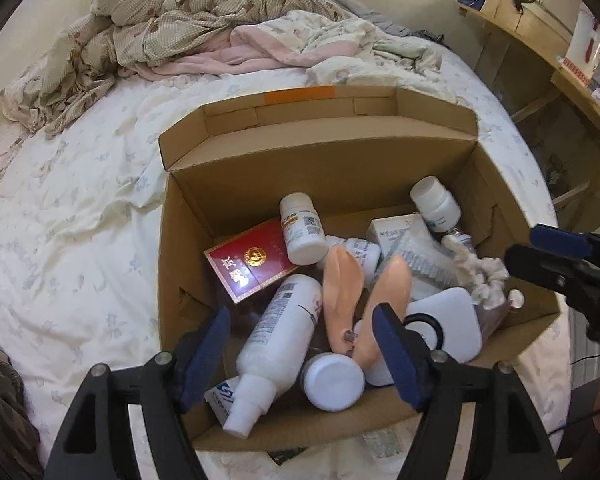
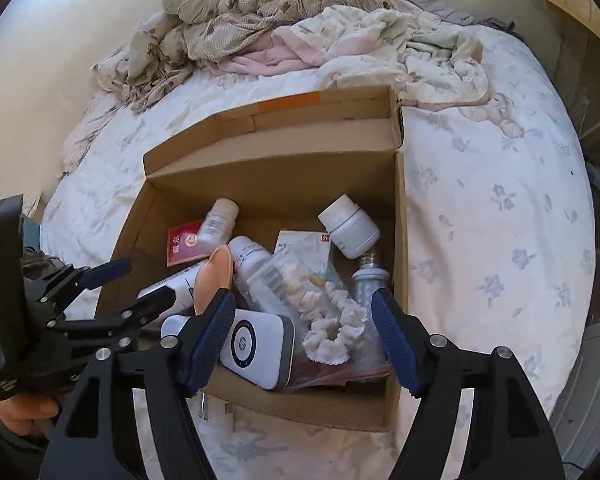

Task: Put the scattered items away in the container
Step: 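Open both grippers to drop the pill bottle and scrunchie into the box, then move the left gripper to the blue-labelled bottle while the right approaches the white bottle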

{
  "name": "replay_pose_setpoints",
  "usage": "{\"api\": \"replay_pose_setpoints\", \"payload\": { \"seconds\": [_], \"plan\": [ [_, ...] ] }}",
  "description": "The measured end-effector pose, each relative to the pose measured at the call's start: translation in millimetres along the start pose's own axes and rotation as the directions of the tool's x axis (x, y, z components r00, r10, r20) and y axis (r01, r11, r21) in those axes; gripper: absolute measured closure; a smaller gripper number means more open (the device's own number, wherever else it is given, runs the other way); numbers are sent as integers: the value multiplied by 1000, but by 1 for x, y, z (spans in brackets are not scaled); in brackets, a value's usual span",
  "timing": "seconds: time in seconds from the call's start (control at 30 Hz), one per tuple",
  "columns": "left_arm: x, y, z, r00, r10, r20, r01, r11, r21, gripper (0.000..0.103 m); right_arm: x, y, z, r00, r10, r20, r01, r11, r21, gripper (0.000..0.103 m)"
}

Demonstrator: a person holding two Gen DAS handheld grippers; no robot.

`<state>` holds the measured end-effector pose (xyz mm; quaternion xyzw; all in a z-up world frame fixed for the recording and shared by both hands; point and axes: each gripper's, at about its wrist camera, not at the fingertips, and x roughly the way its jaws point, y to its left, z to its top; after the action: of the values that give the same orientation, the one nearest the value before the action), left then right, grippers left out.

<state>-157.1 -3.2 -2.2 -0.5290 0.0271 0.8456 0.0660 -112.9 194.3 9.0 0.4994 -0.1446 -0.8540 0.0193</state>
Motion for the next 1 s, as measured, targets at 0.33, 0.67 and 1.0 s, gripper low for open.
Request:
{"api": "replay_pose_setpoints", "payload": {
  "seconds": [0.33, 0.67, 1.0],
  "plan": [
    [-47, 17, -25, 998, -6, 58, 7, 1000, -27, 29, -11, 10, -7, 999, 35, 22, -35, 999, -16, 28],
    [-58, 55, -88, 997, -56, 49, 65, 977, -202, 29, -39, 21, -40, 989, 127, 71, -125, 991, -42, 28],
    [-14, 78, -141, 999, -54, -8, 49, 954, -295, 29, -22, 66, -88, 986, 156, -65, -168, 945, -281, 28]
  ]
}}
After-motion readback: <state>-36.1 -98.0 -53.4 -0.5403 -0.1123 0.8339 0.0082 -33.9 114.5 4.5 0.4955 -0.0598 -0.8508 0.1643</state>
